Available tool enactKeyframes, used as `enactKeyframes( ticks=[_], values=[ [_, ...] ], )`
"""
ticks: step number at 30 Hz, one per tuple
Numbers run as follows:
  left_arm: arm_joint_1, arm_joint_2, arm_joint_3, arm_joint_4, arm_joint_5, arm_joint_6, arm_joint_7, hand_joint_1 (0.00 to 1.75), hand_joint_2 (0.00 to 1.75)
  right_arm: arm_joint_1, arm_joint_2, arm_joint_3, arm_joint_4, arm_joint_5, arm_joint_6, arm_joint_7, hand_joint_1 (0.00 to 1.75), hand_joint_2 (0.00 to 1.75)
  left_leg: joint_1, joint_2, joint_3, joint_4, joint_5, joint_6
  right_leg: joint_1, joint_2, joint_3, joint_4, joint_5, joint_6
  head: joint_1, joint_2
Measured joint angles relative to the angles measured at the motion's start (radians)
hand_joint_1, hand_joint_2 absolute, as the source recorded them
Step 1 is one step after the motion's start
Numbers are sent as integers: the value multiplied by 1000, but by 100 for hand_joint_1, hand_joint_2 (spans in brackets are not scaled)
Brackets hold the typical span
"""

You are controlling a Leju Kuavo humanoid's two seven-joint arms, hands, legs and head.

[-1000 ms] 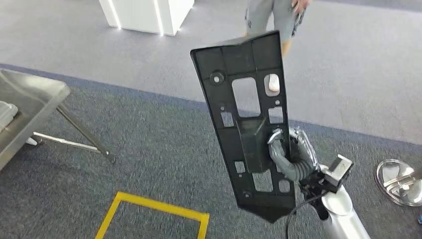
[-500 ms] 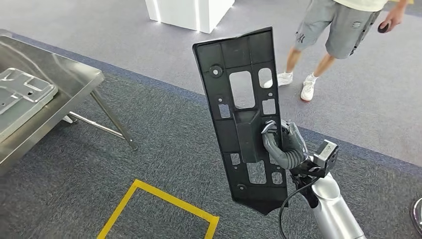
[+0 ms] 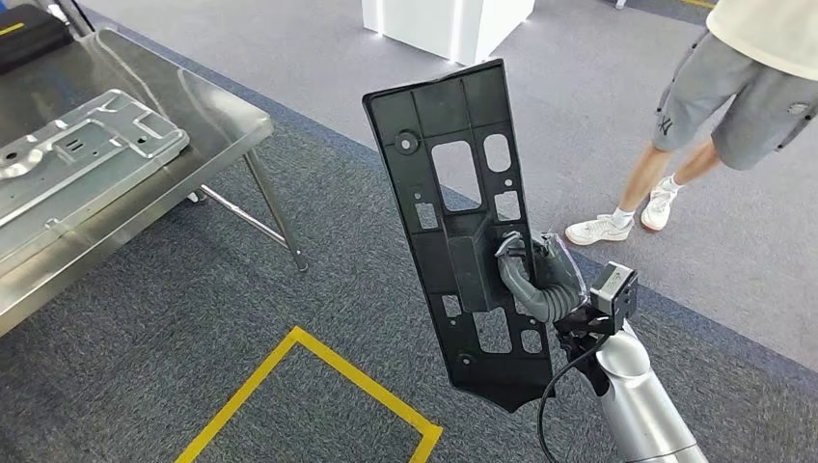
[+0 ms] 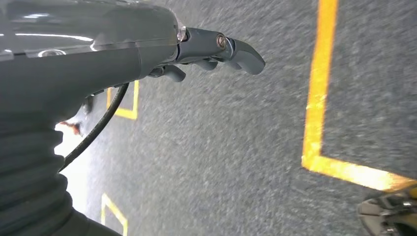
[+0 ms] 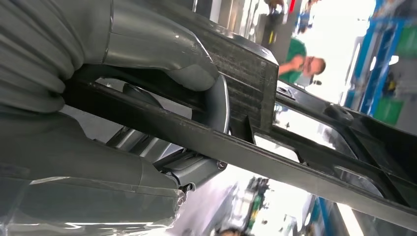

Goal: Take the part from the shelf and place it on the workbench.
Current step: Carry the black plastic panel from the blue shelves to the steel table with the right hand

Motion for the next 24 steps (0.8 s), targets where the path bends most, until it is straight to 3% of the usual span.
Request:
enactKeyframes(
  ticks=[1, 3, 4, 5, 6, 7, 9, 11, 12, 13, 14, 16, 18, 20, 21, 22, 24],
  values=[
    [-1, -1, 1, 0, 0, 0, 1, 0, 175, -3, 2, 0, 1, 0, 0, 0, 175, 175, 5, -11, 9, -9, 4, 4, -1, 29, -14, 36, -21, 3, 0, 0],
    [-4, -2, 3, 0, 0, -1, 3, 0, 175, -3, 5, -1, 6, 0, 0, -1, 175, 175, 9, -34, 14, -13, 7, 9, -6, 84, -79, 160, -79, 5, 0, 0],
    [-5, -2, 4, 0, 2, -4, 11, 0, 175, -2, 5, -1, 9, 0, 0, 1, 175, 175, 10, -47, 13, -12, 6, 9, -7, 93, -114, 220, -98, 8, 0, 0],
    [-6, -2, 6, 0, 3, -9, 23, 0, 175, 0, 6, -1, 12, 1, -1, 2, 175, 175, 10, -61, 14, -10, 5, 9, -9, 95, -136, 252, -99, 11, 0, 0],
    [-5, -2, 8, 0, 5, -17, 41, 0, 175, 1, 6, -1, 15, 3, -2, 3, 175, 175, 11, -75, 14, -7, 4, 7, -12, 96, -141, 248, -79, 14, 0, 0],
    [-4, -3, 11, 0, 7, -26, 64, 0, 175, 1, 7, -3, 16, 4, -3, 4, 175, 175, 13, -89, 14, -1, 1, 3, -16, 99, -127, 203, -41, 18, 0, 0],
    [0, -5, 20, 0, 9, -41, 96, 0, 175, 1, 11, -10, 17, 4, -5, 5, 175, 175, 16, -113, 7, 18, -10, -9, -26, 138, -75, 73, 26, 25, 0, 0],
    [4, -6, 26, 0, 17, -48, 91, 0, 175, 5, 16, -21, 18, 2, -6, 6, 175, 175, 18, -133, -8, 35, -16, -21, -31, 173, -51, 9, 43, 22, 0, 0],
    [6, -7, 28, 0, 20, -47, 76, 0, 175, 7, 18, -26, 19, 1, -6, 6, 175, 175, 19, -143, -14, 37, -16, -27, -29, 175, -51, 8, 39, 16, 0, 0],
    [8, -9, 29, 0, 21, -45, 60, 0, 175, 10, 18, -29, 19, 2, -6, 6, 175, 175, 21, -153, -18, 36, -14, -32, -28, 164, -52, 8, 40, 7, 0, 0],
    [10, -12, 30, 0, 20, -41, 45, 0, 175, 11, 18, -29, 19, 4, -5, 6, 175, 175, 22, -147, -20, 39, -16, -37, -27, 152, -49, 5, 40, 0, 0, 0],
    [11, -17, 30, 0, 18, -27, 17, 0, 175, 17, 17, -30, 15, 19, -14, -2, 175, 175, 21, -100, -41, 86, -43, -47, -27, 128, -41, -3, 41, -14, -1, 0],
    [9, -20, 28, 0, 13, 3, -36, 0, 175, 37, 16, -34, 3, 40, -43, -25, 175, 175, 22, -50, -96, 203, -101, -55, -22, 101, -34, -5, 37, -21, -1, 0],
    [7, -20, 25, 0, 7, 38, -99, 0, 175, 68, 16, -41, -23, 55, -66, -50, 175, 175, 25, -39, -150, 306, -135, -59, -18, 73, -31, -5, 32, -24, -1, 0],
    [6, -19, 23, 0, 6, 51, -119, 0, 175, 81, 16, -43, -38, 61, -71, -55, 175, 175, 26, -37, -152, 310, -126, -58, -17, 59, -29, -5, 29, -25, -1, 0],
    [4, -18, 22, 0, 5, 59, -130, 0, 175, 89, 16, -43, -52, 67, -75, -56, 175, 175, 26, -34, -135, 276, -100, -56, -16, 47, -25, -5, 27, -25, -1, 0],
    [-1, -14, 21, 0, 2, 64, -133, 0, 175, 99, 17, -42, -76, 79, -83, -49, 175, 175, 21, -6, -61, 139, -37, -43, -13, 27, -14, -6, 20, -22, -1, 0]
  ],
)
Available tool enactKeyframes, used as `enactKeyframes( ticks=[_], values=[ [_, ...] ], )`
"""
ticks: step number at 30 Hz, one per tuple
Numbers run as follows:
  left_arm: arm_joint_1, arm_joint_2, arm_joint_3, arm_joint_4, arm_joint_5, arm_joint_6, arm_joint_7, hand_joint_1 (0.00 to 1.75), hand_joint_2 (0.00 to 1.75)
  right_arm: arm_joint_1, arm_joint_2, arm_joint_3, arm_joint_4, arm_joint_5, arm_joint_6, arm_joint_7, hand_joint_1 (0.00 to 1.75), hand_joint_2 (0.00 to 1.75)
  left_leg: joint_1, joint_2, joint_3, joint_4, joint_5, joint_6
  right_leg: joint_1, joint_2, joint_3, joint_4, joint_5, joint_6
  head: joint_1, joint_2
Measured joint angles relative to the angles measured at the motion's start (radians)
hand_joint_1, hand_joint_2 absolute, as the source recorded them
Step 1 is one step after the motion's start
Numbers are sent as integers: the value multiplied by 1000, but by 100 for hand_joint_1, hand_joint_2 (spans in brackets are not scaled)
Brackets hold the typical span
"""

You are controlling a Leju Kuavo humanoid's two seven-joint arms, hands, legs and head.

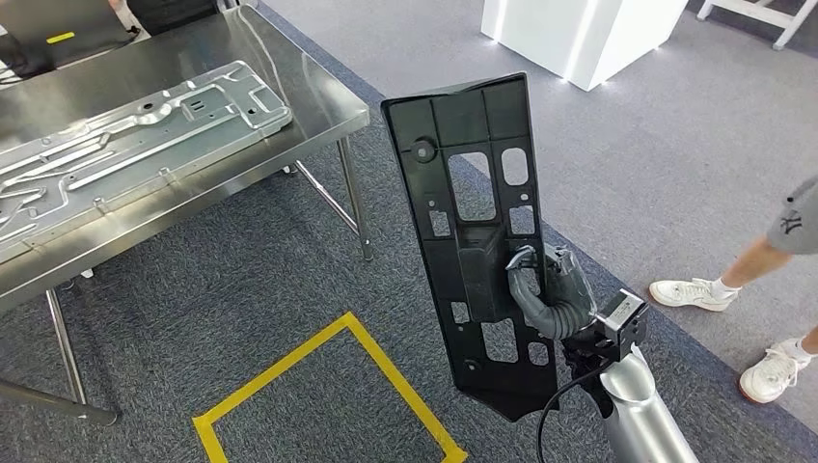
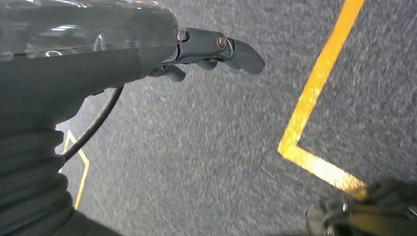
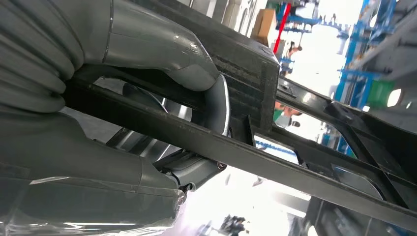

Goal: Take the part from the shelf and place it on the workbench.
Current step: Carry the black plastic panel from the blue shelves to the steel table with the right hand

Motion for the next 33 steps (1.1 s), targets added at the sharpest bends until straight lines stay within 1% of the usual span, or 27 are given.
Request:
enactKeyframes(
  ticks=[2, 3, 4, 5, 6, 7, 8, 9, 10, 11, 12, 13, 14, 16, 18, 20, 21, 23, 24, 25, 26, 27, 28, 29, 31, 32, 33],
  values=[
    [-5, 5, -1, 0, -3, -2, 3, 0, 175, 8, 0, 1, -16, 8, -9, 8, 175, 175, -14, 33, 48, -94, 22, 16, 3, -19, 9, -3, -5, 7, 0, 0],
    [-8, 7, -1, 0, -4, -5, 5, 0, 175, 12, 0, 1, -20, 11, -12, 10, 175, 175, -20, 38, 52, -106, 17, 22, 4, -29, 11, -5, -7, 12, 0, 0],
    [-9, 9, -1, 0, -5, -8, 9, 0, 175, 17, 0, 1, -25, 15, -15, 13, 175, 175, -23, 29, 52, -111, 17, 28, 5, -40, 15, -8, -7, 17, 0, 0],
    [-8, 10, -2, 0, -5, -12, 16, 0, 175, 23, 0, 0, -31, 20, -17, 14, 175, 175, -18, 16, 57, -118, 21, 33, 5, -45, 19, -9, -10, 23, 0, 0],
    [-6, 11, -2, 0, -7, -19, 28, 0, 175, 31, 1, 0, -41, 26, -18, 16, 175, 175, -15, 4, 63, -127, 24, 36, 4, -33, 22, -5, -16, 28, 0, 0],
    [-5, 12, -2, 0, -9, -30, 48, 0, 175, 39, 2, -2, -54, 34, -19, 17, 175, 175, -11, -7, 70, -136, 29, 40, 3, -12, 15, 14, -29, 31, 0, 0],
    [-4, 12, -2, 0, -12, -45, 74, 0, 175, 48, 4, -5, -68, 42, -19, 20, 175, 175, -6, -17, 77, -142, 32, 43, 1, 18, -4, 56, -52, 34, 0, 0],
    [-5, 12, -2, 0, -15, -61, 103, 0, 175, 58, 6, -8, -81, 51, -19, 24, 175, 175, -7, -27, 79, -144, 32, 45, 0, 44, -37, 115, -79, 35, 0, 0],
    [-5, 11, -2, 0, -16, -74, 128, 0, 175, 70, 7, -12, -93, 59, -19, 28, 175, 175, -6, -38, 79, -144, 32, 48, 0, 57, -76, 182, -105, 35, 0, 0],
    [-5, 11, -2, 0, -16, -82, 145, 0, 175, 82, 8, -14, -102, 66, -17, 32, 175, 175, -6, -50, 80, -143, 31, 49, -1, 63, -109, 235, -119, 37, 0, 0],
    [-3, 11, -2, 0, -14, -83, 148, 0, 175, 91, 8, -15, -111, 72, -15, 37, 175, 175, -6, -63, 80, -141, 29, 49, -2, 65, -128, 256, -111, 39, 0, 0],
    [-2, 10, -1, 0, -9, -79, 141, 0, 175, 98, 8, -17, -120, 76, -10, 43, 175, 175, -5, -77, 80, -137, 27, 47, -3, 67, -127, 238, -85, 40, 0, 0],
    [-2, 9, 0, 0, -1, -70, 125, 0, 175, 102, 8, -19, -130, 78, -5, 51, 175, 175, -3, -91, 80, -132, 25, 44, -6, 72, -108, 186, -46, 42, 0, 0],
    [-3, 5, 2, 0, 10, -50, 82, 0, 175, 102, 8, -23, -148, 81, 7, 67, 175, 175, -1, -116, 76, -116, 15, 34, -11, 104, -56, 63, 13, 44, 0, 0],
    [-7, 1, 1, 0, 7, -39, 51, 0, 175, 96, 10, -25, -156, 83, 16, 80, 175, 175, -2, -133, 67, -106, 8, 23, -11, 123, -34, 13, 23, 38, 0, 0],
    [-10, -2, 0, 0, 1, -35, 38, 0, 175, 85, 10, -24, -156, 84, 21, 87, 175, 175, -1, -144, 61, -106, 7, 14, -9, 106, -34, 11, 23, 22, 0, 0],
    [-11, -4, 0, 0, -1, -35, 36, 0, 175, 78, 10, -23, -156, 85, 23, 88, 175, 175, -1, -135, 59, -101, 4, 8, -9, 97, -33, 9, 24, 16, 0, 0],
    [-17, -7, -1, 0, -3, -36, 36, 0, 175, 67, 10, -22, -155, 85, 23, 88, 175, 175, -1, -88, 35, -44, -30, -2, -10, 76, -29, 4, 24, 4, 0, 0],
    [-21, -8, -1, 0, -4, -37, 37, 0, 175, 65, 10, -22, -155, 86, 23, 88, 175, 175, 0, -60, 8, 13, -60, -8, -8, 64, -27, 3, 23, 0, 0, 0],
    [-24, -9, -1, 0, -4, -39, 40, 0, 175, 64, 10, -22, -154, 87, 22, 88, 175, 175, 2, -43, -26, 79, -92, -12, -5, 51, -26, 3, 21, -3, 0, 0],
    [-27, -9, -2, 0, -5, -42, 46, 0, 175, 64, 10, -20, -153, 89, 21, 88, 175, 175, 4, -36, -56, 138, -114, -15, -3, 38, -26, 3, 19, -4, 0, 0],
    [-27, -10, -2, 0, -6, -45, 56, 0, 175, 61, 10, -17, -151, 92, 20, 87, 175, 175, 6, -32, -74, 170, -120, -15, -2, 26, -25, 3, 17, -5, 0, 0],
    [-25, -10, -2, 0, -7, -48, 65, 0, 175, 58, 10, -11, -149, 95, 19, 86, 175, 175, 6, -30, -72, 166, -107, -13, 0, 14, -22, 3, 15, -5, 0, 0],
    [-22, -11, -2, 0, -7, -49, 74, 0, 175, 53, 10, -4, -145, 97, 18, 85, 175, 175, 5, -25, -51, 122, -77, -9, 1, 3, -19, 3, 12, -4, 0, 0],
    [-17, -11, -2, 0, -8, -50, 81, 0, 175, 42, 10, 7, -138, 99, 15, 83, 175, 175, -6, 18, 20, -18, -14, 11, 6, -19, -9, 3, 6, -1, 0, 0],
    [-16, -11, -2, 0, -8, -50, 82, 0, 175, 36, 10, 10, -134, 99, 13, 82, 175, 175, -13, 40, 45, -71, 2, 21, 7, -30, -5, 2, 3, 2, 0, 0],
    [-16, -10, -2, 0, -9, -49, 83, 0, 175, 31, 10, 13, -130, 99, 12, 81, 175, 175, -20, 56, 57, -101, 7, 29, 8, -41, -2, 1, 1, 7, 0, 0]
  ],
)
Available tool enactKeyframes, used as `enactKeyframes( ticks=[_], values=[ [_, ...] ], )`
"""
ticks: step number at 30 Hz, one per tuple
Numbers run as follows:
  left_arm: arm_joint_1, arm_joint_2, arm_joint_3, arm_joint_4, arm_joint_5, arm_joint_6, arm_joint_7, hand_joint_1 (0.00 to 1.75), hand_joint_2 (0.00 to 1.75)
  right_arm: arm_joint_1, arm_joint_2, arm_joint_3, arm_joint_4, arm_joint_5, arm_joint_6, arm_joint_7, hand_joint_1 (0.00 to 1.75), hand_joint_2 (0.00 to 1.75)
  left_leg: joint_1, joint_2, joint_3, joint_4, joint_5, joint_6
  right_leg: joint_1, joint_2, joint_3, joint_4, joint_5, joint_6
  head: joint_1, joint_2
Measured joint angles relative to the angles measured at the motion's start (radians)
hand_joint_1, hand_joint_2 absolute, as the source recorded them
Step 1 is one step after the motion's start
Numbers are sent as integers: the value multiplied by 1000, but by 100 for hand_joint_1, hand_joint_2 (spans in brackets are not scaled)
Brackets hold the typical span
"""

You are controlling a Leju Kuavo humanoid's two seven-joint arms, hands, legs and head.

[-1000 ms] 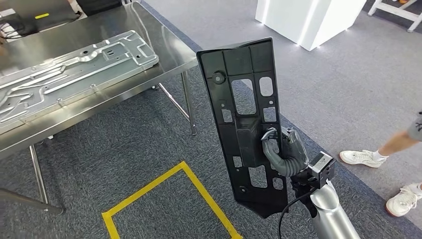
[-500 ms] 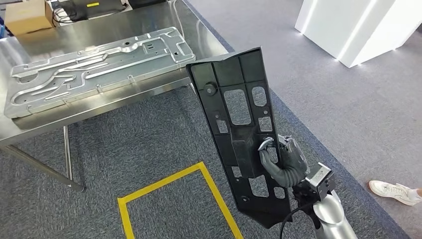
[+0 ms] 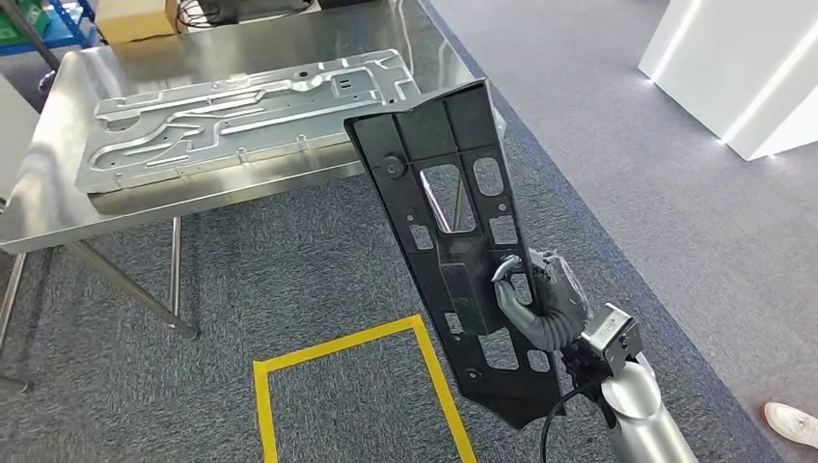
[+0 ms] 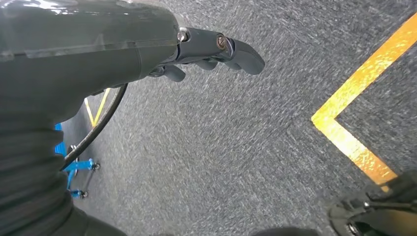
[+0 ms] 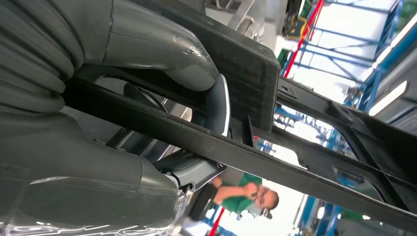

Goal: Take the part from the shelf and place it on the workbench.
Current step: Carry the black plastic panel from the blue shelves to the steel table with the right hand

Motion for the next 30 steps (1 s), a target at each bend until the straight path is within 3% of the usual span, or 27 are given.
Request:
enactKeyframes(
  ticks=[1, 3, 5, 7, 9, 10, 12, 14, 16, 18, 20, 22, 24, 25, 26, 28, 30],
  values=[
    [0, 0, 0, 0, -1, 0, 0, 0, 175, -4, 0, 2, 4, 0, -1, 0, 175, 175, -4, 0, 0, -7, -3, 5, 1, -12, 3, -2, -1, 5, 0, 0],
    [3, -1, 0, 0, -1, 0, 1, 0, 175, -11, 0, 6, 10, 0, -2, 0, 175, 175, -1, -29, 5, -21, 4, 11, 0, -23, 12, -7, -5, 16, 0, 0],
    [4, -4, 0, 0, -2, -1, 1, 0, 175, -17, 2, 10, 15, 0, -3, -2, 175, 175, 8, -55, 18, -38, 16, 19, -3, 25, 1, 28, -31, 23, 0, 0],
    [3, -7, 0, 0, -2, -1, 1, 0, 175, -18, 4, 11, 20, 0, -4, -3, 175, 175, 14, -80, 23, -44, 21, 23, -8, 87, -55, 139, -86, 27, 0, 0],
    [1, -8, 0, 0, -3, -2, 2, 0, 175, -16, 5, 11, 27, 0, -4, -2, 175, 175, 15, -109, 24, -42, 20, 25, -9, 105, -120, 246, -113, 32, 0, 0],
    [2, -8, 0, 0, -3, -2, 2, 0, 175, -16, 5, 12, 31, 0, -4, -2, 175, 175, 15, -125, 25, -40, 18, 24, -9, 107, -133, 255, -99, 34, 0, 0],
    [4, -9, 0, 0, -3, -4, 2, 0, 175, -17, 5, 12, 35, 0, -4, -2, 175, 175, 17, -156, 28, -32, 13, 19, -12, 119, -102, 162, -22, 35, 0, 0],
    [4, -11, 0, 0, -3, -4, 2, 0, 175, -19, 6, 12, 37, 0, -4, -2, 175, 175, 17, -182, 26, -21, 4, 11, -17, 160, -53, 42, 30, 35, 0, 0],
    [4, -12, 0, 0, -3, -4, 2, 0, 175, -20, 7, 12, 38, 0, -4, -2, 175, 175, 18, -203, 17, -14, -1, 0, -16, 181, -35, -1, 32, 31, 1, 0],
    [6, -12, 0, 0, -3, -4, 2, 0, 175, -23, 8, 14, 39, 0, -4, -2, 175, 175, 22, -215, 12, -14, -2, -11, -15, 160, -31, -7, 33, 21, 0, 0],
    [8, -11, 0, 0, -3, -4, 2, 0, 175, -26, 7, 17, 39, 0, -4, -2, 175, 175, 20, -174, -3, 20, -24, -23, -18, 136, -23, -15, 32, 7, 0, 0],
    [6, -11, 0, 0, -4, -4, 3, 0, 175, -27, 6, 18, 39, 0, -4, -3, 175, 175, 21, -113, -55, 126, -79, -35, -17, 111, -16, -18, 28, -2, 0, 0],
    [4, -10, 0, 0, -2, -6, 10, 0, 175, -26, 5, 19, 40, 0, -4, -3, 175, 175, 27, -93, -118, 243, -121, -42, -15, 84, -12, -18, 22, -3, 0, 0],
    [5, -10, 0, 0, 0, -9, 20, 0, 175, -26, 5, 19, 41, 0, -4, -3, 175, 175, 29, -89, -131, 261, -118, -45, -15, 70, -9, -18, 19, -2, 0, 0],
    [6, -10, 0, 0, 2, -14, 33, 0, 175, -27, 5, 20, 42, -1, -4, -3, 175, 175, 30, -86, -122, 240, -95, -45, -16, 57, -5, -17, 16, 0, 0, 0],
    [8, -9, 0, 0, 7, -25, 57, 0, 175, -31, 5, 21, 44, -4, -4, -4, 175, 175, 29, -58, -58, 109, -28, -41, -15, 33, 7, -18, 8, 6, 0, 0],
    [8, -7, 1, 0, 9, -33, 71, 0, 175, -41, 5, 21, 48, -7, -5, -4, 175, 175, 22, -31, -7, 5, 8, -27, -11, 14, 16, -18, 1, 17, 0, 0]
  ],
)
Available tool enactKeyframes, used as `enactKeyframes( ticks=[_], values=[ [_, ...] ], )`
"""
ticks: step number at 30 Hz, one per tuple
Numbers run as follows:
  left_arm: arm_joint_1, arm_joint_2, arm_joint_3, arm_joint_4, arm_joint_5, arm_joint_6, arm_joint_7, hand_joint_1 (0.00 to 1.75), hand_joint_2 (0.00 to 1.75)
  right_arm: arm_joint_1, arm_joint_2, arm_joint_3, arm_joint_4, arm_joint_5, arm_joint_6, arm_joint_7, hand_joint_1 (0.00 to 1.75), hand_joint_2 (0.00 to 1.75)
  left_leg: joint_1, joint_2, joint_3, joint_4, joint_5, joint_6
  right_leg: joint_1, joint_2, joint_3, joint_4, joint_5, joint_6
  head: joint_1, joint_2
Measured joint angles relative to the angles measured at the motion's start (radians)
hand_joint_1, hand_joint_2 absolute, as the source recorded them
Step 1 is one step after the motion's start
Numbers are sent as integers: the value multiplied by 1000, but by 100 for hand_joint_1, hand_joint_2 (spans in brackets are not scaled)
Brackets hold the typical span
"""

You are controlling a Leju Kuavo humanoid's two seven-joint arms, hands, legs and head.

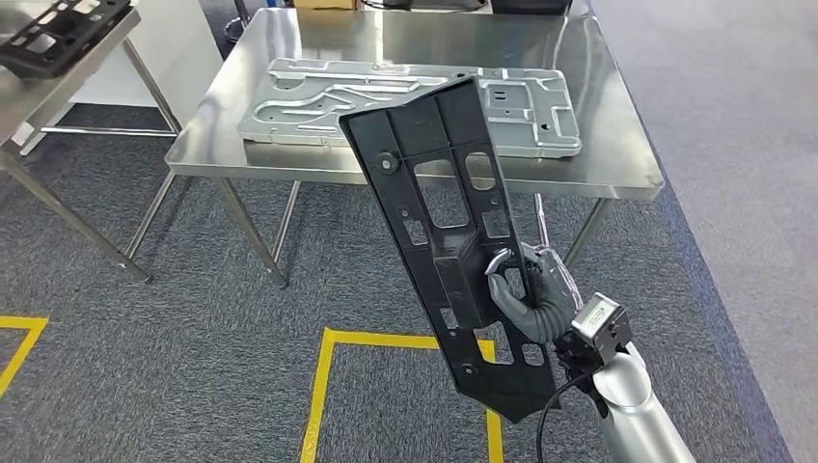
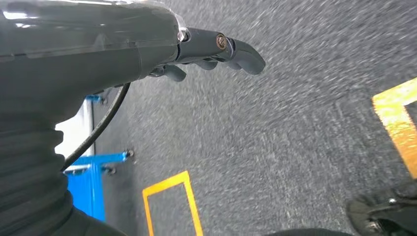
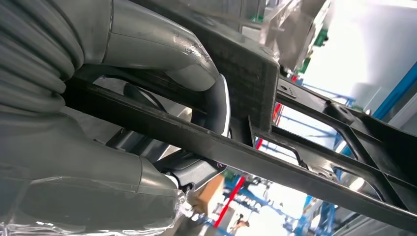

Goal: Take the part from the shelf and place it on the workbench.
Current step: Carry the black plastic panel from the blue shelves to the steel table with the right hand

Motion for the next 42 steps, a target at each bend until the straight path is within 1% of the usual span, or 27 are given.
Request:
enactKeyframes(
  ticks=[1, 3, 4, 6, 8, 9, 10, 11, 12, 14, 16, 18, 19, 21, 22, 23, 25, 26, 28, 30, 31, 35, 37, 39, 40, 41, 42],
  values=[
    [0, 0, 0, 0, 2, -2, 3, 0, 175, -5, 0, 0, 3, -1, 0, 0, 175, 175, -4, 4, 7, -18, 2, 7, 2, -9, 3, -1, -2, 6, 0, 0],
    [2, 0, 2, 0, 9, -1, 3, 0, 175, -14, 0, 3, 10, -5, 3, -3, 175, 175, -5, -19, 6, -22, 3, 20, 4, -25, 8, -5, -5, 18, 0, 0],
    [4, 0, 3, 0, 14, 4, -3, 0, 175, -21, 1, 5, 16, -8, 7, -7, 175, 175, -4, -31, 9, -27, 6, 25, 2, -19, 10, -2, -10, 24, 0, 0],
    [4, -2, 4, 0, 26, 20, -23, 0, 175, -40, 1, 8, 30, -14, 19, -20, 175, 175, 1, -52, 18, -39, 13, 37, -3, 28, -12, 55, -46, 31, 0, 0],
    [0, -5, 7, 0, 36, 37, -50, 0, 175, -58, 2, 9, 48, -20, 29, -32, 175, 175, 0, -73, 19, -41, 14, 45, -4, 79, -78, 181, -102, 31, 0, 0],
    [-2, -7, 9, 0, 39, 43, -64, 0, 175, -64, 2, 9, 56, -22, 32, -35, 175, 175, -1, -86, 19, -40, 14, 46, -2, 88, -112, 239, -119, 31, 0, 0],
    [-3, -8, 10, 0, 41, 49, -76, 0, 175, -69, 2, 10, 63, -23, 34, -36, 175, 175, -2, -101, 19, -38, 13, 47, -1, 92, -134, 268, -117, 31, 0, 0],
    [-4, -10, 11, 0, 41, 53, -87, 0, 175, -73, 2, 11, 67, -23, 35, -35, 175, 175, -2, -116, 20, -36, 11, 47, -1, 94, -138, 260, -95, 29, 0, 0],
    [-5, -11, 11, 0, 41, 57, -95, 0, 175, -77, 2, 13, 68, -22, 34, -33, 175, 175, -3, -132, 21, -32, 9, 46, -1, 99, -125, 214, -56, 26, 0, 0],
    [-8, -15, 12, 0, 41, 61, -102, 0, 175, -86, 2, 17, 66, -19, 32, -28, 175, 175, -4, -159, 21, -25, 4, 41, -2, 135, -75, 83, 14, 17, 0, 0],
    [-12, -19, 13, 0, 41, 62, -103, 0, 175, -93, 3, 21, 62, -16, 31, -25, 175, 175, -1, -182, 15, -21, 1, 32, -1, 166, -46, 13, 31, 12, 0, 0],
    [-13, -20, 15, 0, 42, 62, -96, 0, 175, -97, 3, 26, 60, -13, 31, -17, 175, 175, 3, -198, 11, -23, -1, 20, 0, 158, -38, 1, 24, 7, 0, 0],
    [-12, -19, 18, 0, 44, 62, -91, 0, 175, -98, 3, 29, 58, -11, 32, -11, 175, 175, 2, -187, 12, -22, -3, 14, -1, 149, -32, -5, 24, 2, 0, 0],
    [-11, -15, 25, 0, 49, 62, -85, 0, 175, -96, 3, 33, 54, -11, 34, -1, 175, 175, -2, -129, -5, 21, -27, 2, -6, 130, -16, -16, 21, -11, 0, 0],
    [-11, -12, 27, 0, 51, 62, -88, 0, 175, -94, 1, 34, 52, -11, 35, 1, 175, 175, -1, -93, -29, 73, -52, -3, -5, 121, -9, -18, 18, -15, 0, 0],
    [-12, -9, 28, 0, 51, 62, -92, 0, 175, -92, 0, 35, 52, -12, 35, 1, 175, 175, 2, -73, -65, 139, -80, -8, -5, 112, -5, -18, 14, -18, 0, 0],
    [-12, -4, 28, 0, 52, 63, -97, 0, 175, -89, -4, 39, 52, -12, 36, 1, 175, 175, 11, -62, -126, 241, -107, -18, -5, 98, 3, -18, 6, -17, 0, 0],
    [-11, -2, 29, 0, 52, 63, -98, 0, 175, -89, -4, 41, 52, -12, 36, 1, 175, 175, 15, -61, -132, 244, -93, -22, -7, 92, 8, -18, 2, -14, 0, 0],
    [-10, 2, 29, 0, 52, 64, -98, 0, 175, -88, -4, 45, 52, -12, 37, 1, 175, 175, 21, -56, -86, 138, -20, -27, -10, 84, 22, -17, -9, -7, 0, 0],
    [-10, 4, 29, 0, 51, 64, -98, 0, 175, -90, -4, 47, 52, -12, 36, 1, 175, 175, 21, -50, -27, 18, 26, -23, -8, 79, 33, -16, -21, 5, 0, 0],
    [-10, 4, 29, 0, 50, 64, -97, 0, 175, -90, -4, 48, 52, -12, 35, 0, 175, 175, 18, -49, -13, -11, 31, -17, -6, 78, 36, -17, -24, 11, 0, 0],
    [-9, 4, 29, 0, 50, 60, -88, 0, 175, -91, -2, 51, 50, -16, 33, 0, 175, 175, 14, -55, -1, -26, 20, 14, -9, 78, 42, -16, -37, 35, 0, 0],
    [-10, 4, 29, 0, 49, 60, -84, 0, 175, -93, -1, 51, 47, -29, 35, 4, 175, 175, 16, -55, 11, -35, 17, 27, -9, 83, 6, 61, -74, 37, 0, 0],
    [-11, 4, 29, 0, 48, 59, -83, 0, 175, -91, 0, 50, 47, -47, 37, 8, 175, 175, 12, -52, 18, -35, 9, 36, -5, 88, -80, 203, -121, 34, 0, 0],
    [-11, 3, 29, 0, 48, 58, -83, 0, 175, -89, 1, 49, 47, -55, 37, 10, 175, 175, 8, -51, 23, -35, 5, 39, -4, 89, -118, 255, -127, 32, 0, 0],
    [-11, 3, 29, 0, 47, 58, -83, 0, 175, -86, 1, 48, 47, -61, 38, 11, 175, 175, 5, -49, 29, -35, 0, 41, -3, 90, -140, 273, -112, 29, 0, 0],
    [-11, 2, 29, 0, 46, 58, -83, 0, 175, -85, 1, 46, 47, -65, 38, 11, 175, 175, 3, -47, 37, -35, -6, 42, -1, 89, -142, 250, -78, 25, 0, 0]
  ],
)
